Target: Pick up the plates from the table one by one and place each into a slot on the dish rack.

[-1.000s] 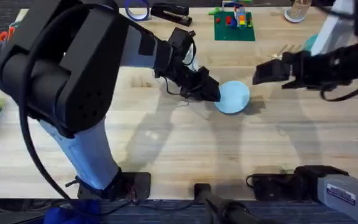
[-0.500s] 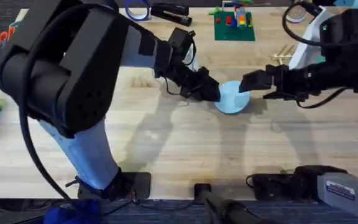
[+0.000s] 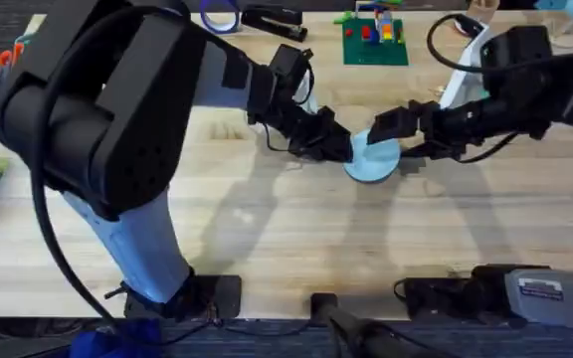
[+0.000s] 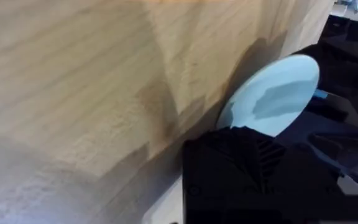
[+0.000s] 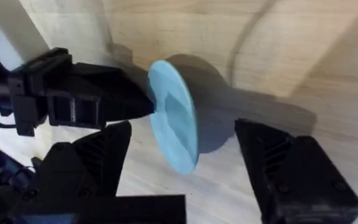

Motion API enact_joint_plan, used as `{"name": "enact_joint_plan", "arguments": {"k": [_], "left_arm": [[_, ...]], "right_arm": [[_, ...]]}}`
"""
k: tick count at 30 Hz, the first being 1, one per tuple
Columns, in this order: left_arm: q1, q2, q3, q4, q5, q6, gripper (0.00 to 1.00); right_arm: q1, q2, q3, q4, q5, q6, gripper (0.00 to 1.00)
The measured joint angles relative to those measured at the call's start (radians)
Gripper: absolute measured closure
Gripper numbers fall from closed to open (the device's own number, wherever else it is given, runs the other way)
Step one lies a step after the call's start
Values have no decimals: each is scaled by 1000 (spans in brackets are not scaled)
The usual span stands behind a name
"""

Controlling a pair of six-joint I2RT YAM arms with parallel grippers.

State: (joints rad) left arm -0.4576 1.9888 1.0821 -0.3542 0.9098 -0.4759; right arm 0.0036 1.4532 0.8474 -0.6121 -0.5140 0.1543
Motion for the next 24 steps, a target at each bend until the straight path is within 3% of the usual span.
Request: {"name": "enact_joint_plan", "arguments": {"k": [7,18,24], "left_arm": [[0,0,0,0,0,0,959],[0,0,0,0,0,0,959],[0,0,0,6,0,0,958]], "right_arm": [[0,71,0,17,-36,3,7],[-6,79,0,29,-48,10,11],[-6,94,0,37,-48,10,165]]}}
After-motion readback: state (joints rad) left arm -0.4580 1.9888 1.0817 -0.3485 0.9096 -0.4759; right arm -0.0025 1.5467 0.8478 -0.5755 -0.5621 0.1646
